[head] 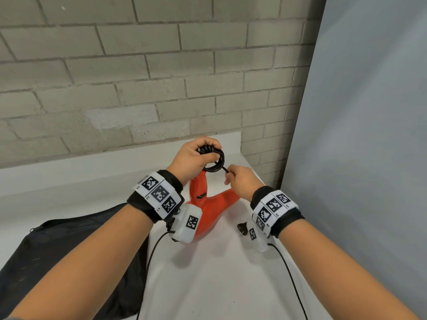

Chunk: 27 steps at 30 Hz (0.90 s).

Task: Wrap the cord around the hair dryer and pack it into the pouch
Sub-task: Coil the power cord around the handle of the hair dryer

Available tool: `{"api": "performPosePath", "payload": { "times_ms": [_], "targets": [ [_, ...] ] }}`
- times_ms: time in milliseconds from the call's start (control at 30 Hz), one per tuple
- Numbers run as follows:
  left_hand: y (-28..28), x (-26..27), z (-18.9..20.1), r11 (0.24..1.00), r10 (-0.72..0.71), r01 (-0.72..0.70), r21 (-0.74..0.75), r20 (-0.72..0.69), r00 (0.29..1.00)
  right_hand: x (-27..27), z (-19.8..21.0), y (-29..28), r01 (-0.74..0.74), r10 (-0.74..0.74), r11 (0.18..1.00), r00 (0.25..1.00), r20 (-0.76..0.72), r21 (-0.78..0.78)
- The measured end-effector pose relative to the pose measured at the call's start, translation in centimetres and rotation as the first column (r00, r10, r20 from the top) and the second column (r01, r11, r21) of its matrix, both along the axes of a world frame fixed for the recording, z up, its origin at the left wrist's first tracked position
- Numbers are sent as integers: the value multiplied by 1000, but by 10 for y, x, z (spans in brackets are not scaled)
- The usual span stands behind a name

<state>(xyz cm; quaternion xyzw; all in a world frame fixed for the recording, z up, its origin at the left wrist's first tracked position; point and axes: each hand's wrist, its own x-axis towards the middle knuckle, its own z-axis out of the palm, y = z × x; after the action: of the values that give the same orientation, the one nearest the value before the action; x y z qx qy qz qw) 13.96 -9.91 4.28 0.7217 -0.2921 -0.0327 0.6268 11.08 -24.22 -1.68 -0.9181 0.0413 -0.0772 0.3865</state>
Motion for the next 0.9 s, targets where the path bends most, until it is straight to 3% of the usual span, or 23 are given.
{"api": "performPosePath", "payload": {
  "times_ms": [67, 167, 300, 533, 667, 767, 900],
  "targets": [
    [-2, -1, 1, 999, 2, -3, 49, 9, 1000, -2, 0, -3, -61, 61, 998, 998, -13, 27],
    [-3, -1, 1, 998, 10, -9, 65, -8, 1000, -8, 4, -4, -165, 154, 981, 983, 101, 105],
    [-4, -6, 2, 997, -26, 27, 73, -23, 999, -6, 16, -17, -29, -7, 991, 962, 272, 128],
    [-6, -6, 3, 986, 26, -26, 163, 2, 1000, -16, 44, -20, 60, -100, 992, 904, 417, 108],
    [-6, -5, 2, 980, 8, -14, 198, 34, 999, -19, 56, -13, 60, -104, 993, 858, 503, 102],
    [-8, -9, 3, 985, -60, 63, 159, -28, 998, -22, 61, -9, 40, -74, 996, 837, 542, 75],
    [-8, -7, 1, 987, -45, 52, 151, -43, 998, -25, 59, -10, 21, -63, 996, 839, 540, 85]
  ]
}}
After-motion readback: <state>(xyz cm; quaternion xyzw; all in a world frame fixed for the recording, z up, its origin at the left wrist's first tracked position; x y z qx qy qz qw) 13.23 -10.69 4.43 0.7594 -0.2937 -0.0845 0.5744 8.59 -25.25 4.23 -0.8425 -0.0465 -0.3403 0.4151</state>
